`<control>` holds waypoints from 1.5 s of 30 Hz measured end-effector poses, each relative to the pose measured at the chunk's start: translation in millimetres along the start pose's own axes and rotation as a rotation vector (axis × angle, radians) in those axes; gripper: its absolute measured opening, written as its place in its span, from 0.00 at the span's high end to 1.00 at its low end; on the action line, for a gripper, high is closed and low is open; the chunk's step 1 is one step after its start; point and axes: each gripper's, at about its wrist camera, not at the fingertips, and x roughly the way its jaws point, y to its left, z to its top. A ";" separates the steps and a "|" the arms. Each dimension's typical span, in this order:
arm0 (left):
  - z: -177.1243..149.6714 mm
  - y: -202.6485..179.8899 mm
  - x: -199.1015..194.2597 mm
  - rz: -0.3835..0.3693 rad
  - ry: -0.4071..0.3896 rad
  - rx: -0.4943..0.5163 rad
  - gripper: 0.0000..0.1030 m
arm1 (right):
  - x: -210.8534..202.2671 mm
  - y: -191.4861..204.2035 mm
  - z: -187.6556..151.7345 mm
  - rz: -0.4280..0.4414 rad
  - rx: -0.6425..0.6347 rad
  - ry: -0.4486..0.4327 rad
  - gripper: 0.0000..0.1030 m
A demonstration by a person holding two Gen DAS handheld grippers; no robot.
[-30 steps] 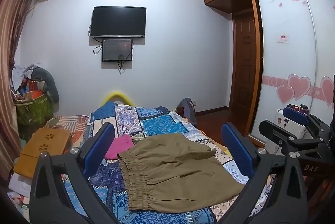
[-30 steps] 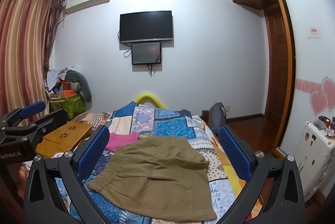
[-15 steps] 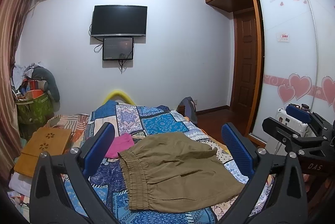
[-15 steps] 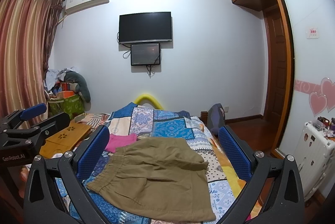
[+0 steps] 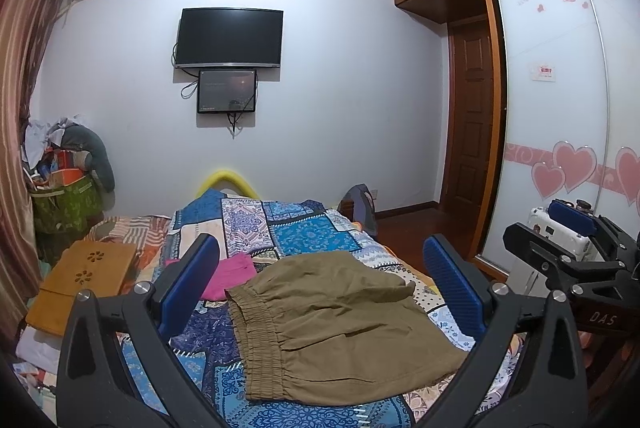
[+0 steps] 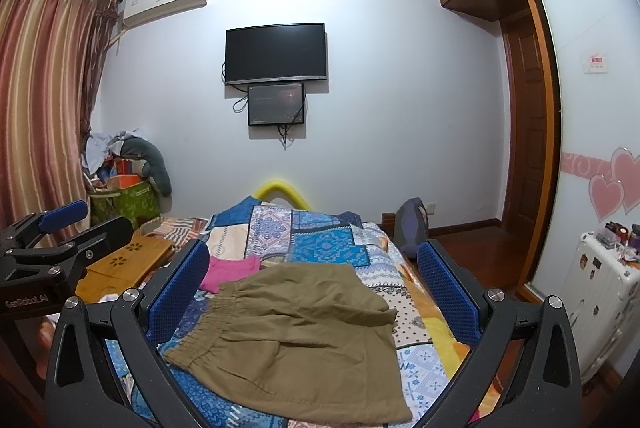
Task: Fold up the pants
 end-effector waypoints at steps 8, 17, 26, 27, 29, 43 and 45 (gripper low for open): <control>0.3 -2.4 -0.4 -0.003 -0.001 0.004 0.00 | 0.1 -0.1 -0.1 0.001 0.000 -0.002 0.00; 1.8 -3.1 0.1 0.001 0.002 0.001 0.00 | 0.1 -0.3 -0.2 0.001 0.000 0.000 0.00; 2.9 -2.4 0.5 0.004 0.001 0.005 0.00 | 0.5 -0.9 -0.3 0.006 -0.009 0.000 0.00; 3.0 -2.5 1.0 0.004 0.002 0.006 0.00 | 0.7 -0.6 -0.1 0.005 -0.010 0.000 0.00; 2.8 -2.6 1.7 0.007 0.004 0.010 0.00 | 0.9 -0.6 -0.1 0.004 -0.011 0.000 0.00; -0.5 -3.0 12.5 0.013 0.025 0.007 0.00 | 8.3 -2.3 -2.6 -0.004 -0.003 0.020 0.00; -1.8 -2.2 20.1 0.019 0.041 0.008 0.00 | 12.6 -4.7 -4.9 -0.012 -0.001 0.032 0.00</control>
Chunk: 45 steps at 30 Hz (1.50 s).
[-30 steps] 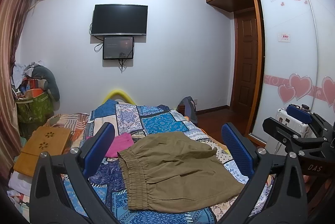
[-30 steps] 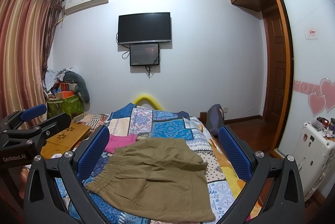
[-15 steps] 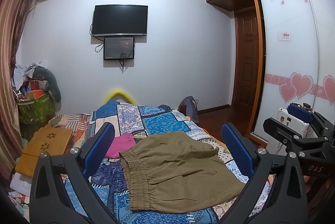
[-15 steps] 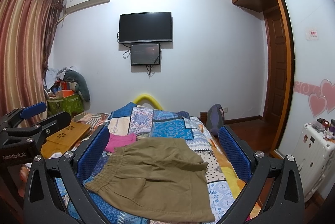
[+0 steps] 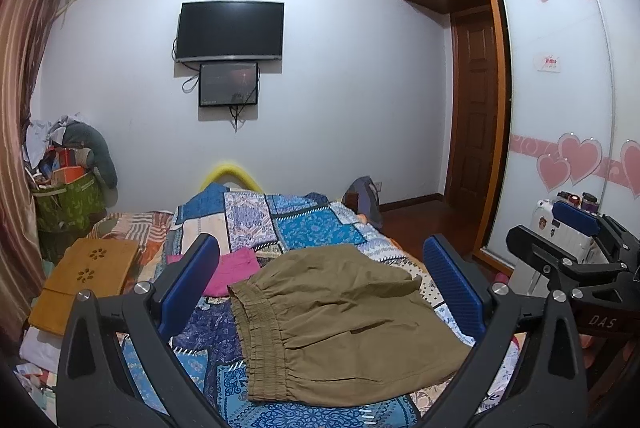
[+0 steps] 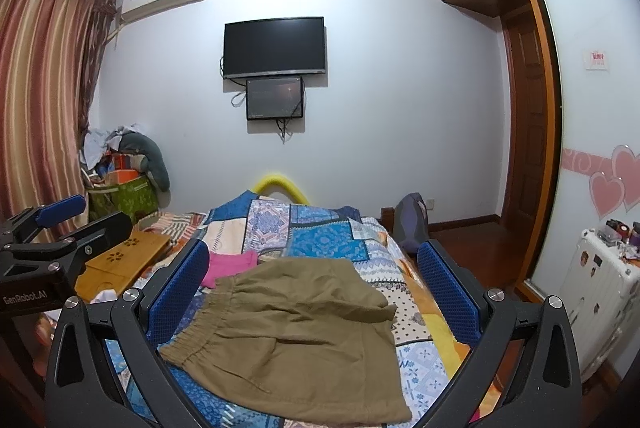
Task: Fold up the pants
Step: 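Lower the left gripper to the elastic waistband while the right gripper lowers to the pant leg hem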
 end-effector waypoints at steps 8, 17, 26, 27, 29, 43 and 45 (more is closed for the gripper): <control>-15.1 11.1 56.3 0.011 0.133 0.014 0.00 | 41.5 -20.8 -21.4 -0.038 -0.038 0.085 0.00; -50.5 39.4 141.3 0.062 0.339 0.056 0.00 | 93.9 -53.2 -63.6 -0.108 -0.125 0.260 0.00; -94.5 84.9 222.3 0.082 0.554 -0.018 0.00 | 158.5 -80.3 -101.2 -0.107 -0.148 0.452 0.00; -101.5 89.2 233.2 0.083 0.584 -0.024 0.00 | 167.7 -82.1 -104.4 -0.102 -0.145 0.467 0.00; -109.4 92.4 243.6 0.081 0.612 -0.028 0.04 | 184.6 -86.0 -113.5 -0.089 -0.146 0.512 0.00; -159.9 117.0 308.2 -0.007 0.862 -0.119 0.23 | 251.0 -118.5 -150.4 0.081 -0.031 0.739 0.37; -163.6 117.2 310.8 -0.019 0.876 -0.127 0.25 | 258.4 -119.2 -157.8 0.105 -0.013 0.776 0.53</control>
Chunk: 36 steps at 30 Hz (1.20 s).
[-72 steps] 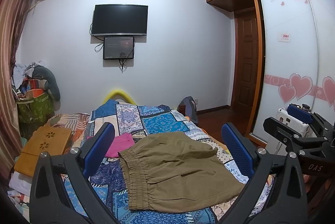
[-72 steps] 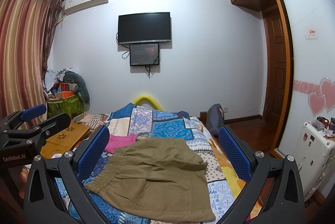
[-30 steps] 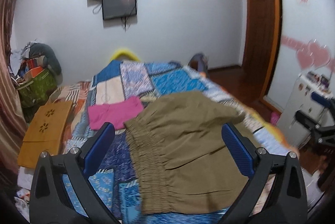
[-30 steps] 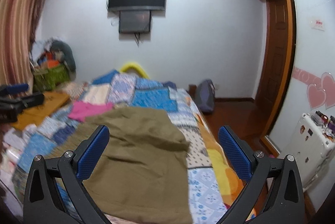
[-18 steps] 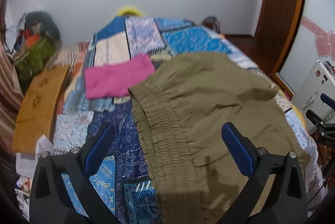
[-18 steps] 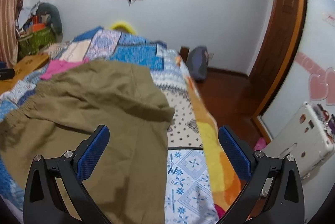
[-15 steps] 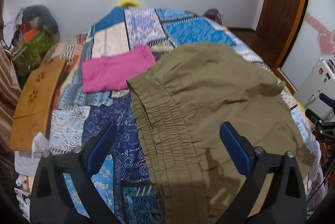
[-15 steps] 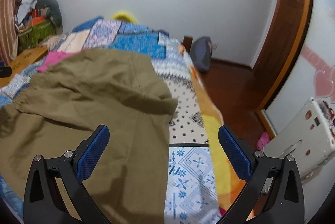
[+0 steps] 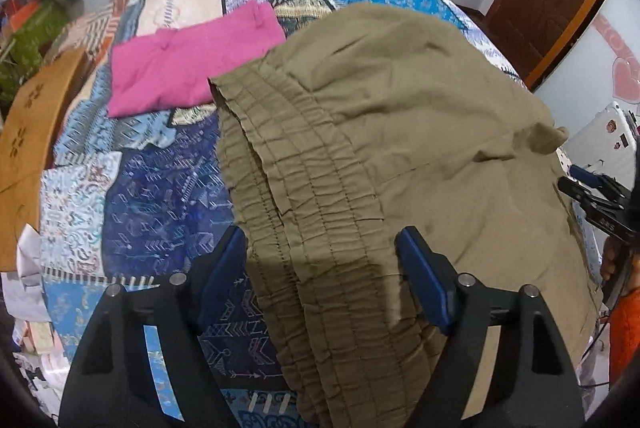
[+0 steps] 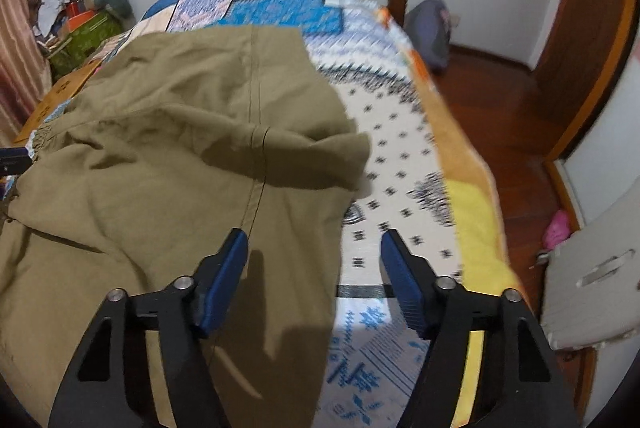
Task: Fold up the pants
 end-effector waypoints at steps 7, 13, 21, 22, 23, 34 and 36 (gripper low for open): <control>0.3 -8.1 3.9 0.000 -0.006 0.065 0.32 | 7.8 -1.4 -3.6 -0.015 0.028 0.008 0.86; -1.5 -4.9 -0.1 0.038 -0.026 0.090 0.35 | -0.2 4.2 -12.0 -0.032 -0.002 0.022 0.89; -0.6 6.8 -3.3 0.004 -0.001 0.036 0.35 | -4.1 3.5 -10.6 -0.015 0.023 0.029 0.88; 1.3 5.8 -7.3 0.002 -0.001 0.037 0.35 | -6.5 4.3 -9.8 -0.009 0.016 0.032 0.88; 2.7 4.4 -11.5 0.003 -0.008 0.041 0.35 | -12.1 4.4 -8.5 -0.004 0.004 0.030 0.87; 51.3 18.6 -15.4 0.046 -0.075 -0.012 0.35 | -38.9 -5.9 48.0 0.010 0.008 -0.121 0.69; 56.1 21.6 -6.0 0.030 -0.064 -0.027 0.33 | -25.3 -4.4 57.9 0.006 -0.003 -0.108 0.64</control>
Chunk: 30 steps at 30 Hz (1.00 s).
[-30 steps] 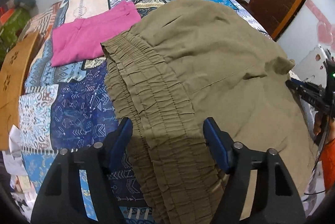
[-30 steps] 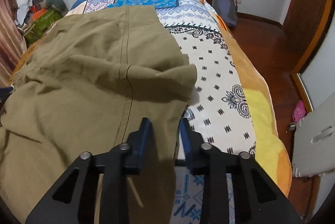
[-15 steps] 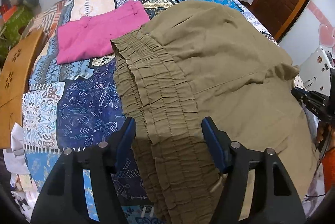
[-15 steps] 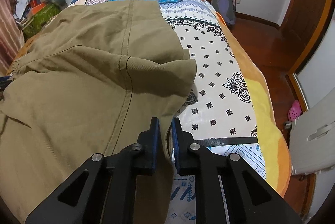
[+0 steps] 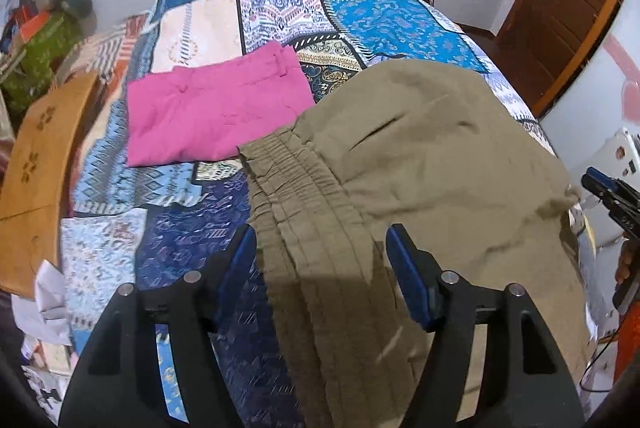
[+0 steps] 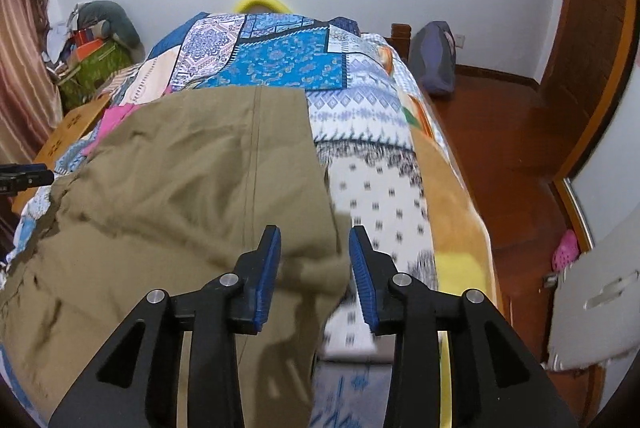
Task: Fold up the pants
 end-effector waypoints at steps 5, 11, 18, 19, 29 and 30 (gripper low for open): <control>2.3 4.5 31.6 -0.020 0.069 -0.019 0.32 | 57.9 -0.9 7.0 0.007 -0.015 0.125 0.57; 1.7 5.8 44.0 -0.045 0.084 -0.032 0.38 | 71.9 -0.9 1.7 0.068 0.010 0.134 0.77; 3.8 -27.8 38.7 0.061 0.037 0.091 0.65 | 68.8 12.1 -6.1 -0.047 -0.119 0.089 0.88; 3.1 -34.5 37.1 0.079 0.027 0.125 0.66 | 67.8 12.5 -7.8 -0.067 -0.130 0.081 0.88; -0.7 -18.9 42.0 0.056 0.052 0.137 0.61 | 72.0 2.8 -14.2 -0.091 -0.106 0.101 0.89; -0.3 -18.0 41.1 0.054 0.051 0.131 0.59 | 72.1 2.6 -13.0 -0.088 -0.103 0.111 0.88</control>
